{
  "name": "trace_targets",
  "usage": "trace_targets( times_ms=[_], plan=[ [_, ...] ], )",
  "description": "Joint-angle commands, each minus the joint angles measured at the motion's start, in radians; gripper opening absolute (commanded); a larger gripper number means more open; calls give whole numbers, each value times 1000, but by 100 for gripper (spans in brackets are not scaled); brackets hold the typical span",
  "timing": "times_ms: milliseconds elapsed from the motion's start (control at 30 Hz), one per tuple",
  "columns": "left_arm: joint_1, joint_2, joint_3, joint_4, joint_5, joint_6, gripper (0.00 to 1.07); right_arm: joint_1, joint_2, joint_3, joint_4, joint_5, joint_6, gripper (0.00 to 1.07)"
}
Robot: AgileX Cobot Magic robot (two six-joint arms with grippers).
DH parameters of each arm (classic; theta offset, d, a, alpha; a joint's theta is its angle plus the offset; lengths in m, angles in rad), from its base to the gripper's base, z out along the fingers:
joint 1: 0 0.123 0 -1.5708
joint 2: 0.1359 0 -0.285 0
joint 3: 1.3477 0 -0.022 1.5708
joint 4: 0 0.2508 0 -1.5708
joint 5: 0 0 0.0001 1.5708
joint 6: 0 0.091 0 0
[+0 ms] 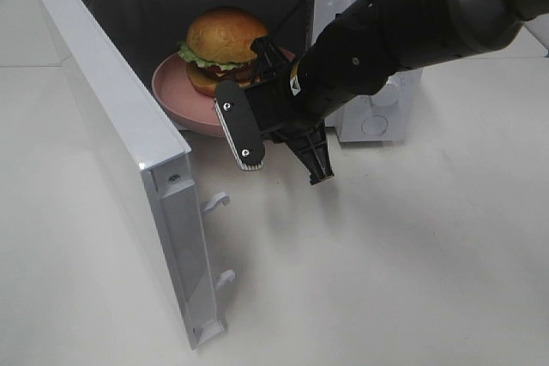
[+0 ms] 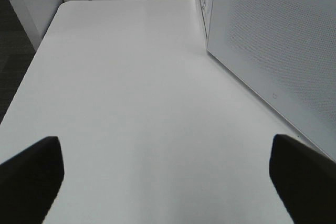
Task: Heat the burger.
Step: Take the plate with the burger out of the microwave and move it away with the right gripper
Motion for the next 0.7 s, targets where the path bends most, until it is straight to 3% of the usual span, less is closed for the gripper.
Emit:
trace_targets(
  times_ms=[33, 233, 700],
  plan=[
    [2, -18, 1, -1, -2, 0, 100, -6, -30, 20, -16, -87, -6, 0],
    [2, -18, 1, -1, -2, 0, 100, -13, -61, 63, -8, -153, -20, 0],
    [2, -18, 1, -1, -3, 0, 100, -41, -180, 124, 154, -122, -204, 0]
  ],
)
